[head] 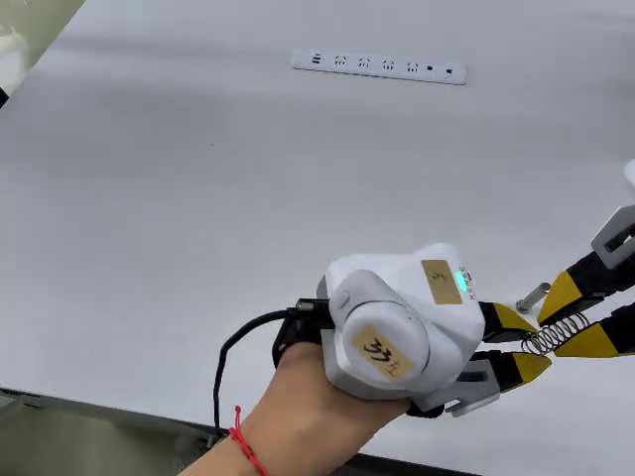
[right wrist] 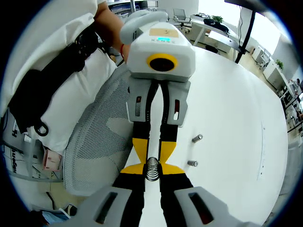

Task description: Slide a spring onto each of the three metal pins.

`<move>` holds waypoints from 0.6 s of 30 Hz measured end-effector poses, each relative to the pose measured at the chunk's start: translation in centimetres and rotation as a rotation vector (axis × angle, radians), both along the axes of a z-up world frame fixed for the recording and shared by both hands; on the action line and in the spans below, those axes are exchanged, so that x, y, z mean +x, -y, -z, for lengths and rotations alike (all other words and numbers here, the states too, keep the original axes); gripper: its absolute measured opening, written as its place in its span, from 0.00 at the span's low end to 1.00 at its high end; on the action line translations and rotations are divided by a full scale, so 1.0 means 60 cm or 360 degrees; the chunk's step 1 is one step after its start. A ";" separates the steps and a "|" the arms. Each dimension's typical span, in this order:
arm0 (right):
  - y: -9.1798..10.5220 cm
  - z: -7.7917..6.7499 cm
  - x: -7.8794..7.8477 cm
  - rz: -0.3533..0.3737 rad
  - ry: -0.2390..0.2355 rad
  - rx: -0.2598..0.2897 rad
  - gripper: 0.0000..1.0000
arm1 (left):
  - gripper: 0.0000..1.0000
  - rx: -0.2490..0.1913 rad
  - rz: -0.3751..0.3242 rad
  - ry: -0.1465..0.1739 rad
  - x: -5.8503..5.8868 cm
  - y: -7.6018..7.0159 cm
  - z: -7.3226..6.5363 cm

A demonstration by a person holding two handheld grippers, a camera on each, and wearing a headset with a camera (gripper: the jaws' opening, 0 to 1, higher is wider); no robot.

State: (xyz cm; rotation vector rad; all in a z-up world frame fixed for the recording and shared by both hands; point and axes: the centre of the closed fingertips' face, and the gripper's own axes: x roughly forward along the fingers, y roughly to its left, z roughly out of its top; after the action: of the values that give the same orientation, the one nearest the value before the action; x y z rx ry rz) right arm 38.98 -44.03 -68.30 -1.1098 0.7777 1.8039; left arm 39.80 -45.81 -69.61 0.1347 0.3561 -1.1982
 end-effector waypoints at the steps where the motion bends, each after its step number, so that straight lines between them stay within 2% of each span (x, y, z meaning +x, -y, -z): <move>1: 0.000 0.000 0.000 0.0006 -0.0001 0.0001 0.12 | 0.11 -0.0001 0.0000 0.0002 0.000 0.000 0.000; 10: 0.003 -0.002 0.005 0.0044 -0.0003 0.0006 0.12 | 0.15 -0.0019 0.0003 -0.0003 0.001 -0.002 -0.004; 18: 0.009 -0.008 0.015 0.0105 -0.0007 0.0027 0.12 | 0.21 -0.0002 -0.0017 -0.0009 0.003 -0.016 0.001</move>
State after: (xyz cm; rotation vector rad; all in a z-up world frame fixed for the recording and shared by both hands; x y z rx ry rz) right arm 39.85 -44.55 -67.80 -1.0573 0.7914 1.7555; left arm 40.00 -44.83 -69.68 0.1285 0.3605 -1.1882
